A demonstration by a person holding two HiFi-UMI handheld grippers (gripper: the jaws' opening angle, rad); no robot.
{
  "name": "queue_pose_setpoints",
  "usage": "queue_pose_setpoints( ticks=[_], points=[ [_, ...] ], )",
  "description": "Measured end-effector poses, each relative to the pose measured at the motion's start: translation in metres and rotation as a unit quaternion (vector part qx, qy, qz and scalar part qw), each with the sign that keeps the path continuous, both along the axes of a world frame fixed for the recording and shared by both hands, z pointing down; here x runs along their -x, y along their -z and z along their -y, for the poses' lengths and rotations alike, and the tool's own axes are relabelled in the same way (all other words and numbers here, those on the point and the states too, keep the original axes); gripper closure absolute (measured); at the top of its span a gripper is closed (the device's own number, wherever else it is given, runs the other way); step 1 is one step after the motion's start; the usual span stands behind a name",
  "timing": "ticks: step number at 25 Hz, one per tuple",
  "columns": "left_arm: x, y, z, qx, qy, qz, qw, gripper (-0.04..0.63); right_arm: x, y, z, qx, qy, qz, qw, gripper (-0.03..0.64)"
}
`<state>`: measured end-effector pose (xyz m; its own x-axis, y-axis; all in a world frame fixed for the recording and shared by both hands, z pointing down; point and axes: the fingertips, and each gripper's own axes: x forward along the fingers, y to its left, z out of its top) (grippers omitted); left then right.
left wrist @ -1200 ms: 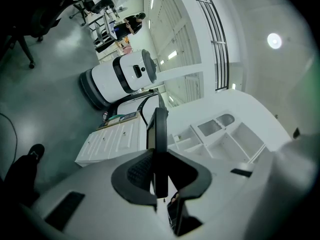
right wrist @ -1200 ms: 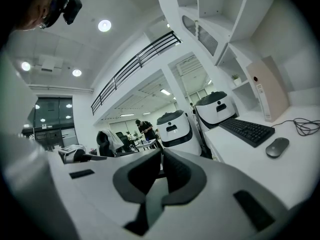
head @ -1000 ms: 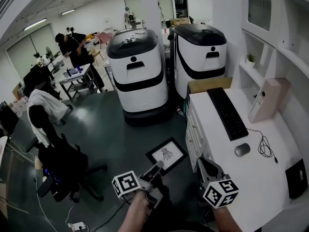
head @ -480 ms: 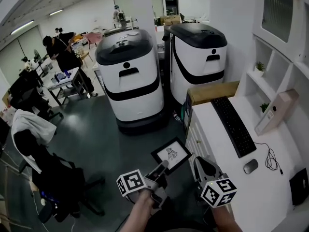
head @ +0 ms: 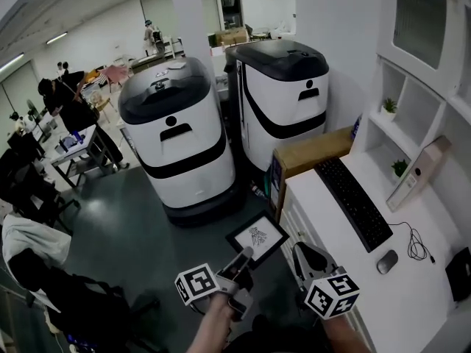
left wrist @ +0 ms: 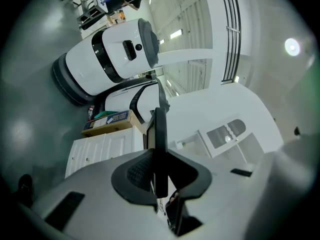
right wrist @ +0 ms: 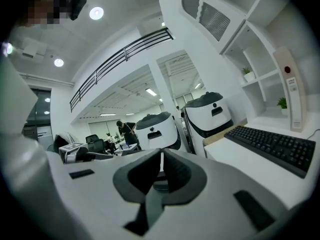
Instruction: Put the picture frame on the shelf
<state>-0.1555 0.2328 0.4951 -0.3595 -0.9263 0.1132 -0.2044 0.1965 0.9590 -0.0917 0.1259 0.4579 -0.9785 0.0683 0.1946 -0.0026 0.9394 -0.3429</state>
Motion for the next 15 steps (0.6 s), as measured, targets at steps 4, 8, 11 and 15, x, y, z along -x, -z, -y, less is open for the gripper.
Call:
queue_pose_setpoints(
  ticks=[4,8,11,15],
  points=[
    [0.016,0.0,0.019,-0.012,-0.019,-0.008,0.9997,0.529,0.007,0.0,0.018,-0.002,-0.027,-0.004,1.0,0.614],
    [0.027,-0.003,0.041,-0.012,-0.039,-0.015,0.9991,0.529,0.009,0.0,0.04,-0.003,-0.055,-0.008,0.998,0.615],
    [0.033,-0.001,0.062,-0.014,-0.055,-0.017,0.9982,0.529,0.009,0.0,0.061,-0.001,-0.078,-0.008,0.997,0.614],
    [0.041,0.004,0.094,-0.019,-0.074,-0.016,0.9969,0.529,0.01,0.003,0.093,0.002,-0.105,-0.006,0.994,0.614]
  ],
)
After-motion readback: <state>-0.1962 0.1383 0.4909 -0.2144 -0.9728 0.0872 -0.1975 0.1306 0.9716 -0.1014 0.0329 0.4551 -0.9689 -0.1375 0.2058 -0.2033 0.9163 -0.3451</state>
